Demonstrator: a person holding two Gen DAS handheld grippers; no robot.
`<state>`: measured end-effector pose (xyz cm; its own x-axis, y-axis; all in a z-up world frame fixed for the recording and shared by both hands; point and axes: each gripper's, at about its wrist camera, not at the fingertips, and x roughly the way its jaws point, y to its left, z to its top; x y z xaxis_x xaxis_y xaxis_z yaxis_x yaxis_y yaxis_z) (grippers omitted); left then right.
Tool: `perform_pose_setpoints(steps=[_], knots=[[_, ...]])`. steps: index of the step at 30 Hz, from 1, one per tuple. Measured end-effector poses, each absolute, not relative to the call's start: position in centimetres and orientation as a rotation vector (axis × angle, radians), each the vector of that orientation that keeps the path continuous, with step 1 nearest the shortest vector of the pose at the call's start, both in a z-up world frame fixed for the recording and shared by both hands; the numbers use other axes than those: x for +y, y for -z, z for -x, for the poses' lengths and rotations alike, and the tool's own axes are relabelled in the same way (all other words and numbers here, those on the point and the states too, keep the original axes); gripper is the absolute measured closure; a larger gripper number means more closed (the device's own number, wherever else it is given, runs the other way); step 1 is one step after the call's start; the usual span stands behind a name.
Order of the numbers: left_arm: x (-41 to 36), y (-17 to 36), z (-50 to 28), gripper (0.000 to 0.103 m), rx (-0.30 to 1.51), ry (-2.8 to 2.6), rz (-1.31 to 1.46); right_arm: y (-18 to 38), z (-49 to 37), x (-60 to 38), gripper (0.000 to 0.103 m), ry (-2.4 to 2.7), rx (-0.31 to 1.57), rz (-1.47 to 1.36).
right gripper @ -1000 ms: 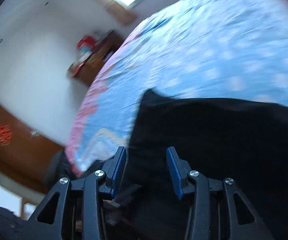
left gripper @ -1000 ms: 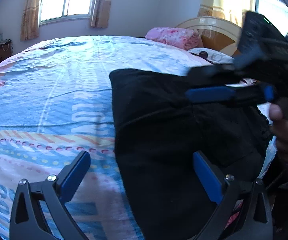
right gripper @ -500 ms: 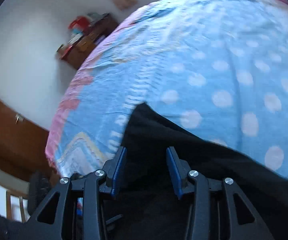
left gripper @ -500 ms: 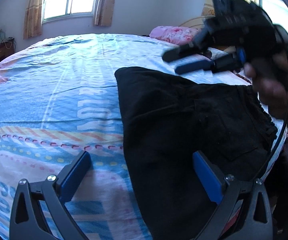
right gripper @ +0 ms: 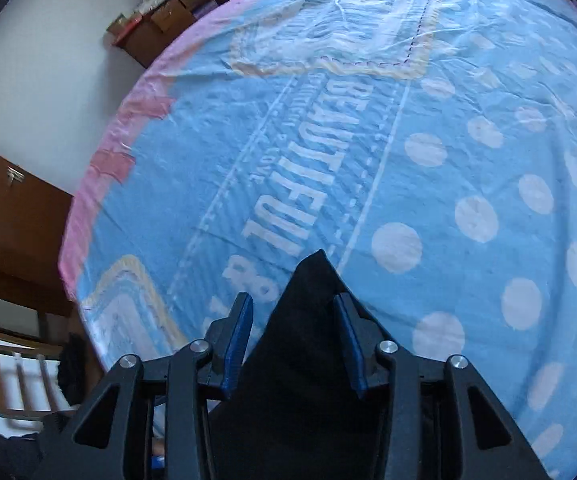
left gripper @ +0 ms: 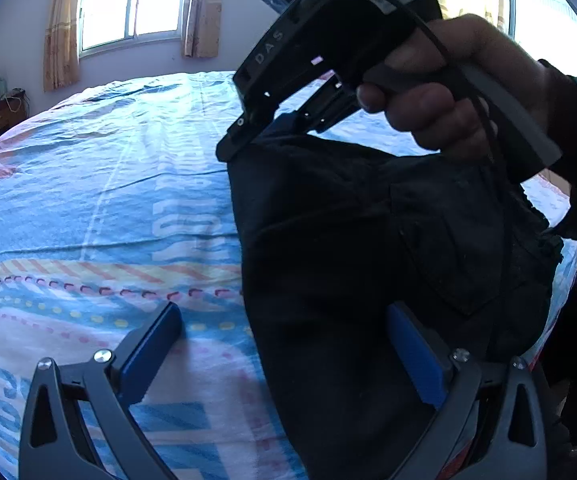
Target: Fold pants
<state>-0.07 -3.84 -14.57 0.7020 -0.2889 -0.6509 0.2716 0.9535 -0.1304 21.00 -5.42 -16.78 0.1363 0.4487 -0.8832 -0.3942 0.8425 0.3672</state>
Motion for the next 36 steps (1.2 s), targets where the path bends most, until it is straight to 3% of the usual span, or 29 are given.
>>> perform_pose_setpoints(steps=[9, 16, 22, 26, 32, 36], knots=[[-3.9, 14.9, 0.8, 0.000, 0.716, 0.310, 0.024, 18.3, -23.2, -6.1, 0.096, -0.546, 1.268, -0.064], [-4.1, 14.8, 1.0, 0.000, 0.718, 0.308, 0.021, 17.8, -23.0, -6.9, 0.095, -0.588, 1.238, -0.097], [-4.3, 14.4, 0.3, 0.000, 0.735, 0.308, 0.023, 12.2, -19.7, -9.4, 0.073, -0.498, 1.073, -0.048], [-4.2, 14.0, -0.2, 0.000, 0.747, 0.310, 0.032, 10.9, -14.0, -8.9, 0.044, -0.506, 1.013, 0.047], [-4.3, 14.1, -0.5, 0.000, 0.745, 0.303, 0.025, 15.2, -8.2, -8.8, 0.044, -0.384, 1.061, 0.259], [-4.4, 14.3, -0.5, 0.000, 0.746, 0.299, 0.023, 16.4, -7.7, -11.2, 0.042, -0.383, 1.048, 0.197]])
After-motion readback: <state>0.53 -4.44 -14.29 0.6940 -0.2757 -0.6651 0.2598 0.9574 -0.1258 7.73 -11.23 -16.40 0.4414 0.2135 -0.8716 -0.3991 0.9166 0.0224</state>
